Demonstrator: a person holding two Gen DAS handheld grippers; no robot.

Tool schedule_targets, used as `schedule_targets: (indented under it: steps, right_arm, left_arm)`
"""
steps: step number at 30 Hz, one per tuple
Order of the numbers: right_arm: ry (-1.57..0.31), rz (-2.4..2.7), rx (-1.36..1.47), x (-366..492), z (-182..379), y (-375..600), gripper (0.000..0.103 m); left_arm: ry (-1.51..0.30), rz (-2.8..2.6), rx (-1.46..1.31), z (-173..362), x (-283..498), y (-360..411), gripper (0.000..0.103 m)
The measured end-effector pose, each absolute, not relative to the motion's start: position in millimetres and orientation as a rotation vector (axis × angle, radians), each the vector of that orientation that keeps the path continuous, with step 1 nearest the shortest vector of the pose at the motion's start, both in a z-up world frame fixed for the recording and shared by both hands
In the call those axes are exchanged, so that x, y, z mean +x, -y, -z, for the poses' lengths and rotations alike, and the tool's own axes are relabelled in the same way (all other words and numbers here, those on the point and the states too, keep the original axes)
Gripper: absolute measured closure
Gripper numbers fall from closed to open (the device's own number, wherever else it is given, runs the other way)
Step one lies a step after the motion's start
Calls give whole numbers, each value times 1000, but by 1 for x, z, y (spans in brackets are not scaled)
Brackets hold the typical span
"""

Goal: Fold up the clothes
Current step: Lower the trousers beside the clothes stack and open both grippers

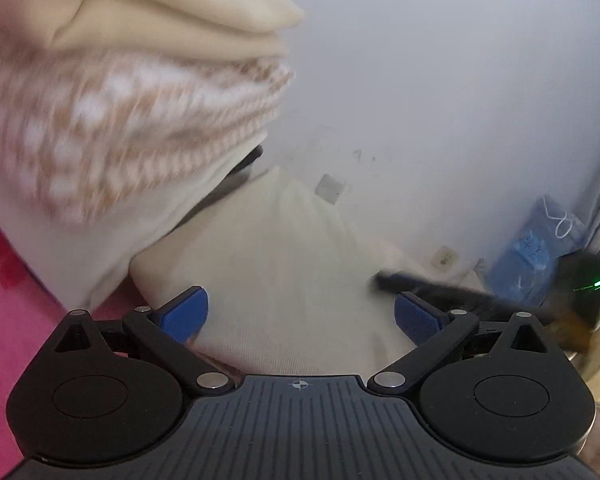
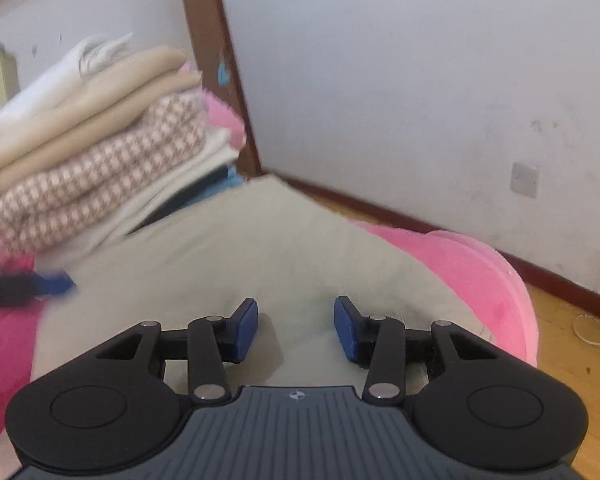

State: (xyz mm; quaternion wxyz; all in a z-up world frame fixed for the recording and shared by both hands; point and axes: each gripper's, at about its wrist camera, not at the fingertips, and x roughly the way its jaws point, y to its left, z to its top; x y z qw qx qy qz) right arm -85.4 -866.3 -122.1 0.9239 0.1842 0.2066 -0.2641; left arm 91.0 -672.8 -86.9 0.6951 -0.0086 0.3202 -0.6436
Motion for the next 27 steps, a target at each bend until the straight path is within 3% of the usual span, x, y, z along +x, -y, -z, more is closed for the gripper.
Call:
schedule_targets:
  steps: [7, 10, 13, 22, 27]
  right_arm:
    - [-91, 534, 872, -181, 113, 861, 47]
    - [-33, 510, 1189, -209, 143, 865, 38]
    - [-58, 527, 1356, -212, 167, 870, 36]
    - [-178, 476, 1251, -170, 144, 861, 37]
    - [-221, 470, 1301, -177, 159, 865, 37]
  left_arm:
    - [-725, 1449, -56, 101, 96, 674, 0]
    - [-754, 1438, -78, 91, 99, 678, 0]
    - [-789, 1433, -106, 91, 102, 673, 0]
    - [-853, 1410, -114, 91, 110, 670, 0]
    - [-814, 1384, -173, 90, 107, 657, 1]
